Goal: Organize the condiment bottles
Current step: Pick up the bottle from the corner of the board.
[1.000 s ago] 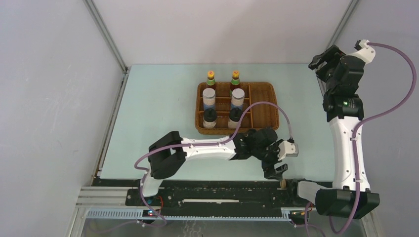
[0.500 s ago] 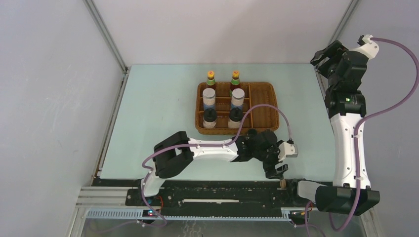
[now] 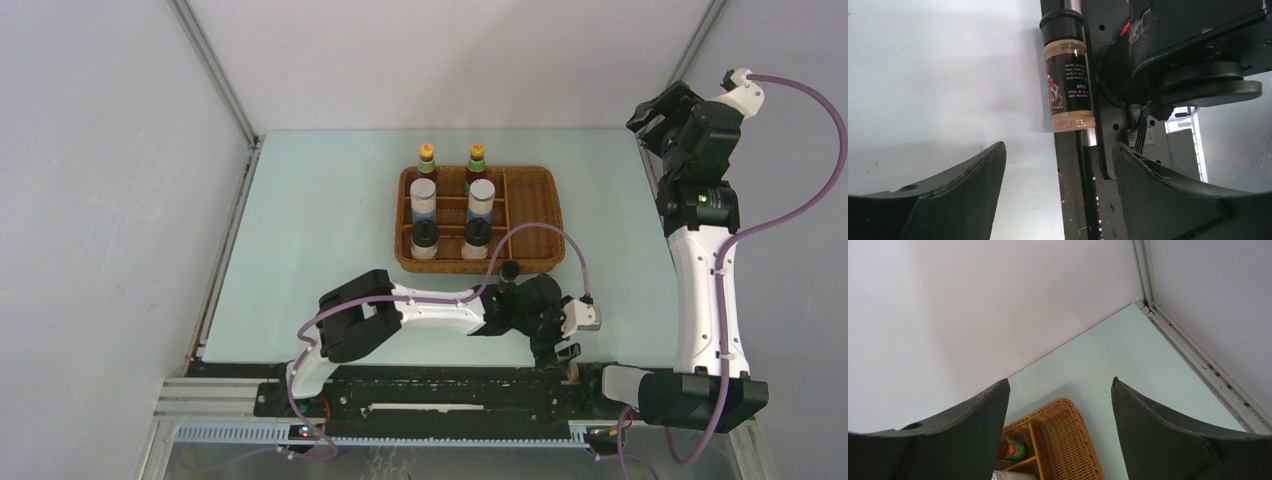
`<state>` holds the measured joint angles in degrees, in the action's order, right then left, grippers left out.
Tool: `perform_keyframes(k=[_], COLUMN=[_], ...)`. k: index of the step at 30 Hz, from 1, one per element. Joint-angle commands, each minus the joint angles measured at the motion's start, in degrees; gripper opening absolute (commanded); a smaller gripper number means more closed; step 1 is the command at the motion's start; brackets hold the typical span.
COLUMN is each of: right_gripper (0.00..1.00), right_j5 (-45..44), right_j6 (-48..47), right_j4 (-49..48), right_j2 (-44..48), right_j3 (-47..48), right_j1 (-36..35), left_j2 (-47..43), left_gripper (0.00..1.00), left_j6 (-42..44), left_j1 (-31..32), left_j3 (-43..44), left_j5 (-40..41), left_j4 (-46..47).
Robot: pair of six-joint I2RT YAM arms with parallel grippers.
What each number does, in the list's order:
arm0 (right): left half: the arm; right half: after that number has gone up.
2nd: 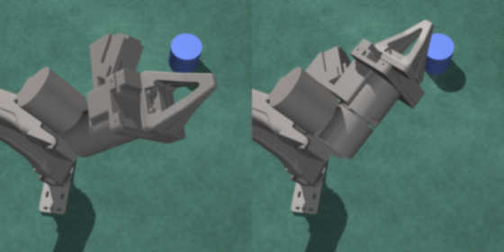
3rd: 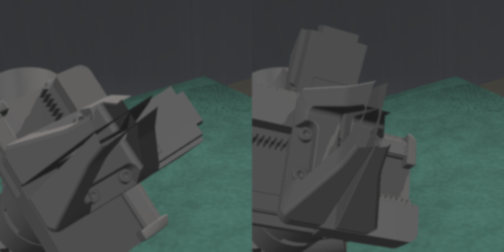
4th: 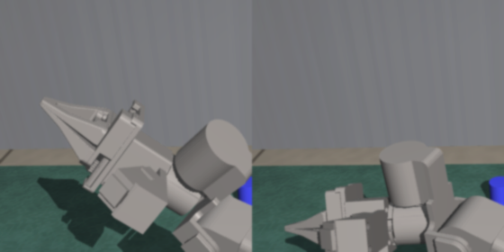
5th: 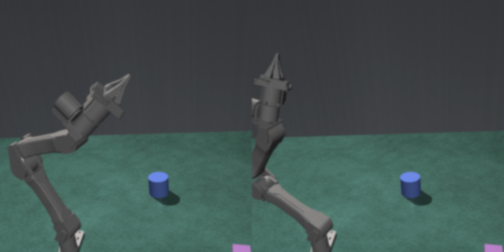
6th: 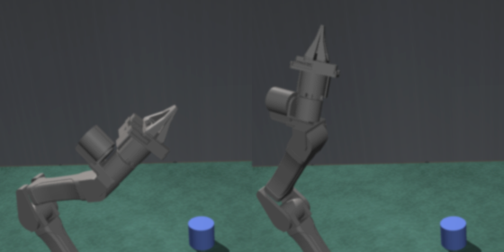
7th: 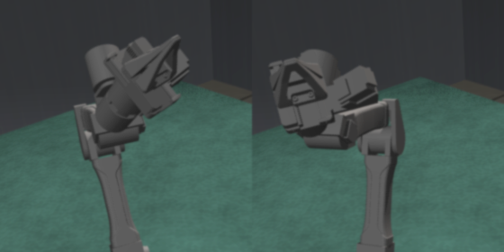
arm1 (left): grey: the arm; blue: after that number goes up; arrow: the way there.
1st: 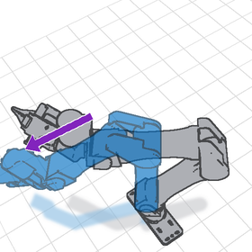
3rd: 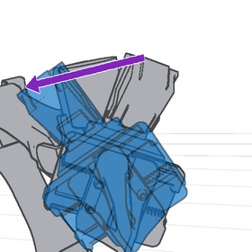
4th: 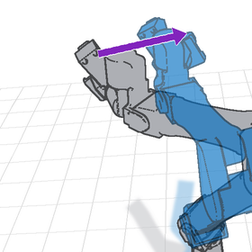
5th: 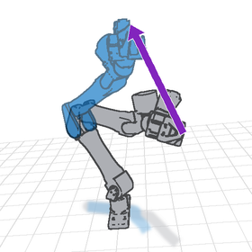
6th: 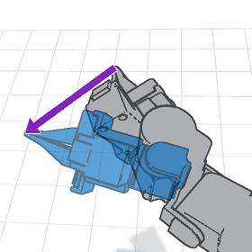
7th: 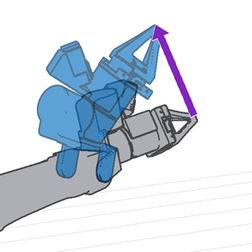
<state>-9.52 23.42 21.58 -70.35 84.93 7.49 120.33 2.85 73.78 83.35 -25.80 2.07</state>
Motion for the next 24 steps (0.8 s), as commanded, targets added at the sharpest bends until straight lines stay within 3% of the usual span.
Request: perform_keyframes(k=[1, 24], right_gripper=[0.83, 0.83], right_j5=[0.4, 0.2], right_j6=[0.0, 0.1], right_j4=[-1.7, -2.5], right_j2=[0.0, 0.6], right_j3=[2.4, 2.1], right_j1=[0.2, -0.8], left_j2=[0.5, 5.5], left_gripper=[0.82, 0.8], left_j6=[-1.2, -4.2], left_j1=[1.0, 3.1], left_j3=[-0.6, 4.0], left_j5=[-1.2, 1.4], left_j4=[2.5, 6.4])
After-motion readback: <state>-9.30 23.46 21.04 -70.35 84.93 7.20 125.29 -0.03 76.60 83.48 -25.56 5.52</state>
